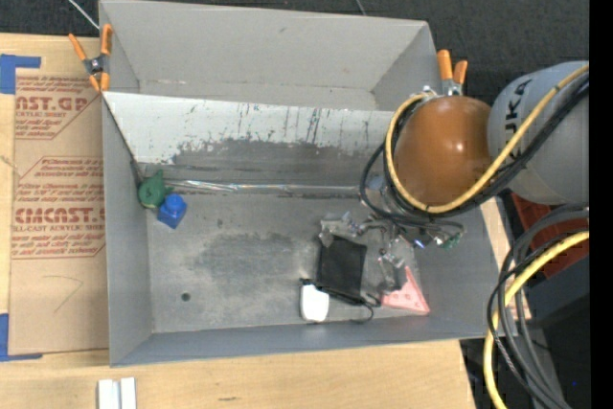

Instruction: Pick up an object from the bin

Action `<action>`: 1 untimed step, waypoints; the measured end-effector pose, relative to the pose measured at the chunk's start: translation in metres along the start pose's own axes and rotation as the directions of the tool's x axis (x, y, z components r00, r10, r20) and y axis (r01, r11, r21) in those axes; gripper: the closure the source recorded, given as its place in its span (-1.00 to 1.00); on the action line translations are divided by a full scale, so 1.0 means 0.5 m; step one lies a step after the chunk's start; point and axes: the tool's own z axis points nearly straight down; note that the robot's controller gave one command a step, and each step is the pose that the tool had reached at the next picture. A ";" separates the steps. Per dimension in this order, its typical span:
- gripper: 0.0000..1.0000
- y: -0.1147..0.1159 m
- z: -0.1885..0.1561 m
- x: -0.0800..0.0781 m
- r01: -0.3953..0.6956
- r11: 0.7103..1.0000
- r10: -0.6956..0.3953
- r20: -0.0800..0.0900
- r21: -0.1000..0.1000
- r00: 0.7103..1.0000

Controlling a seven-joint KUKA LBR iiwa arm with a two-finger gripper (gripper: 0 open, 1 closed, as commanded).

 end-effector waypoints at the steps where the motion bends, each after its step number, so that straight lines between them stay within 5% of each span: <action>1: -1.00 0.027 0.012 -0.031 0.056 0.998 -0.056 0.000 0.003 0.998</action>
Offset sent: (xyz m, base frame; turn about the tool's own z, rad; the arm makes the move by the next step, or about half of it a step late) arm 0.0151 0.0299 -0.0163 -0.4809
